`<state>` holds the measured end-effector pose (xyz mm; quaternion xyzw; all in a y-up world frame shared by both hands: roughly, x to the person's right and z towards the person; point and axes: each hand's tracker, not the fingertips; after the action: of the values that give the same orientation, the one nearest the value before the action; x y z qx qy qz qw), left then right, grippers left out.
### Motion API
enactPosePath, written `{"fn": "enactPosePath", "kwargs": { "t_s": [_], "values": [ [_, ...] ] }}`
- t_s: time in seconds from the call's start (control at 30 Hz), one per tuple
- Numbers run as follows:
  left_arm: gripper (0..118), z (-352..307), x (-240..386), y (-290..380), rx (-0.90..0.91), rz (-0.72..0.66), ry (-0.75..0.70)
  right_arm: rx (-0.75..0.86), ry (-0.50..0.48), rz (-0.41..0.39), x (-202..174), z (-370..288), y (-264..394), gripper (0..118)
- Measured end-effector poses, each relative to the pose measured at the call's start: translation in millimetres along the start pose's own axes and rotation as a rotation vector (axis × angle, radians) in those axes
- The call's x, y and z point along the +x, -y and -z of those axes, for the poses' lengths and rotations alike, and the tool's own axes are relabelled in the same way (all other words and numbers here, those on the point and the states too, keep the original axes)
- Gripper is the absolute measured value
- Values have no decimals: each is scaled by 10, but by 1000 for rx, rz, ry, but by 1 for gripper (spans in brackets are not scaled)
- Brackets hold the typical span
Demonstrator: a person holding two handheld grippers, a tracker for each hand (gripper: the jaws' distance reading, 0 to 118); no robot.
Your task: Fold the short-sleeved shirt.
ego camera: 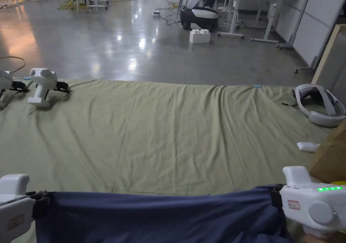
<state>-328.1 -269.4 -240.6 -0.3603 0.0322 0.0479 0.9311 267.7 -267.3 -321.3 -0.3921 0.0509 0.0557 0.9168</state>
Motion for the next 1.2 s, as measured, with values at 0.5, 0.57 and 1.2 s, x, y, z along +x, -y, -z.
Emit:
{"fn": "enactPosePath", "kwargs": {
  "t_s": [0.5,0.57,1.2],
  "values": [
    [8,-621,-44,1187,-158,28,36,-138,70,-111,-159,-580,1410,4],
    [8,-543,-14,1332,-210,40,24,-176,74,-124,-172,-495,1553,4],
    [68,-388,14,1156,-61,-51,-27,29,178,-69,-438,-770,1287,78]
  ]
}}
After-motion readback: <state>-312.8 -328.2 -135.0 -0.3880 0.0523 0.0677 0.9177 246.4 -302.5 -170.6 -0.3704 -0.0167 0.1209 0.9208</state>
